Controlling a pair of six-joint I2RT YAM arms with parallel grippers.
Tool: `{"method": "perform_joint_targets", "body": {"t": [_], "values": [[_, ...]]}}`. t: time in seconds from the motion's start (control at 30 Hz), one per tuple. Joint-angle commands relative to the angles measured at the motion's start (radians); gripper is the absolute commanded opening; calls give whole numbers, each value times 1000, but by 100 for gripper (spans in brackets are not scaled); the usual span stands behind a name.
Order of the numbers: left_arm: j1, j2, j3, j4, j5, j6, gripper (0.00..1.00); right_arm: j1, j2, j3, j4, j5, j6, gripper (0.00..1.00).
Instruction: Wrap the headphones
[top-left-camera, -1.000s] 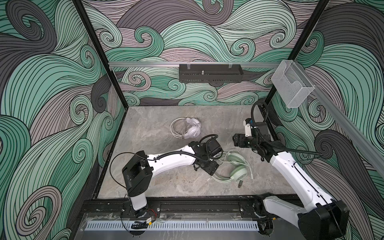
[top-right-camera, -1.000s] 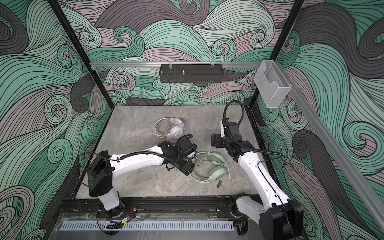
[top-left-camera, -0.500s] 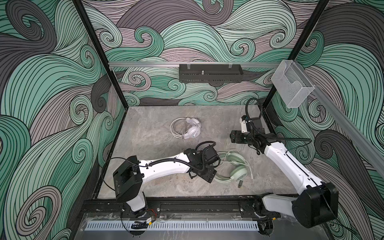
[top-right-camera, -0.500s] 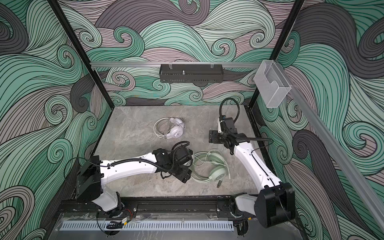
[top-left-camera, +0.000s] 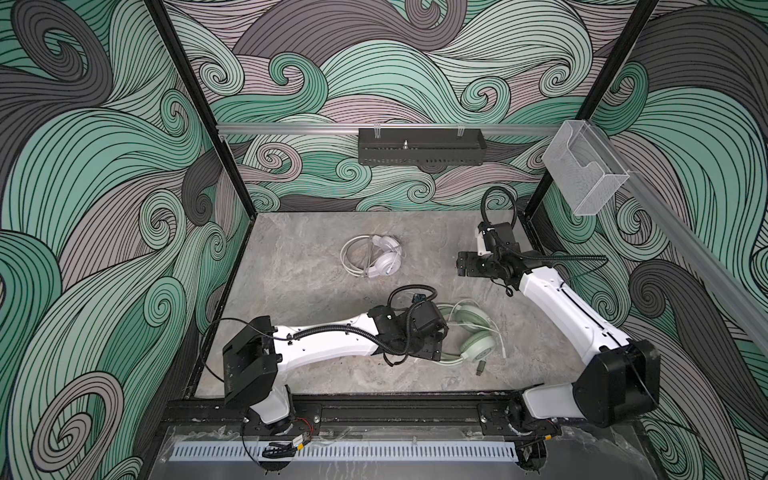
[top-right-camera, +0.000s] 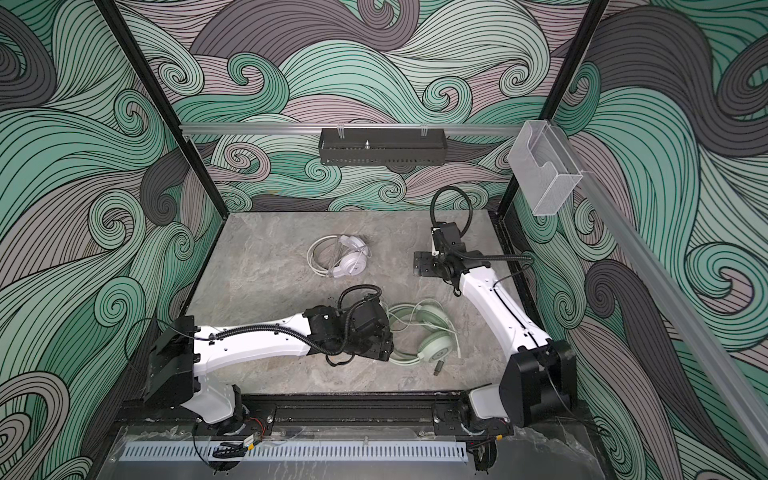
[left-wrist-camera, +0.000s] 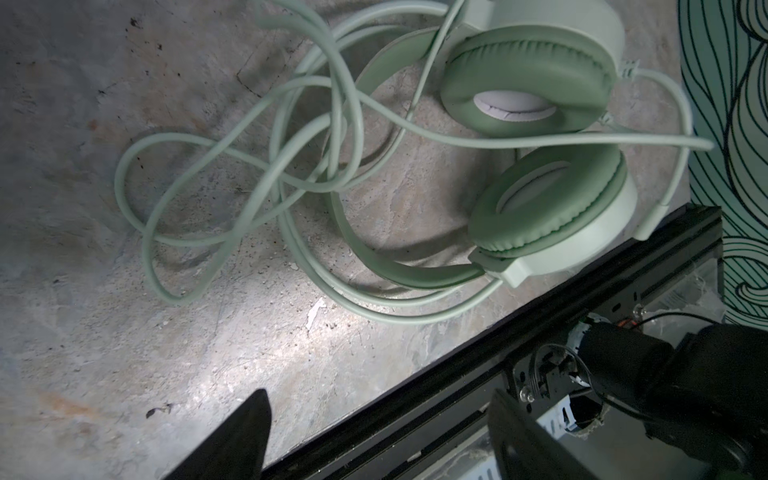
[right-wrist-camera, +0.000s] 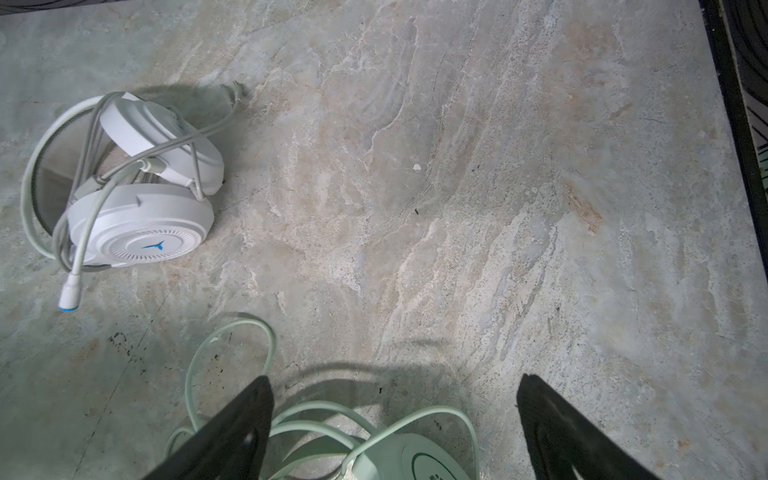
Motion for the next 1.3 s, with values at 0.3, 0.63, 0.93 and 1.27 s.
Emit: {"method": "perform_joint_targets", "body": {"t": [0.3, 0.63, 0.93, 1.27], "values": [[17, 173, 99, -19, 13, -111, 83, -7, 85, 78, 136, 97, -6, 99], [68, 324, 144, -21, 27, -124, 76, -12, 50, 53, 145, 80, -9, 99], [86, 412, 158, -2, 41, -107, 74, -11, 35, 44, 151, 55, 10, 99], [101, 302, 92, -79, -110, -77, 14, 6, -5, 52, 123, 56, 5, 99]]}}
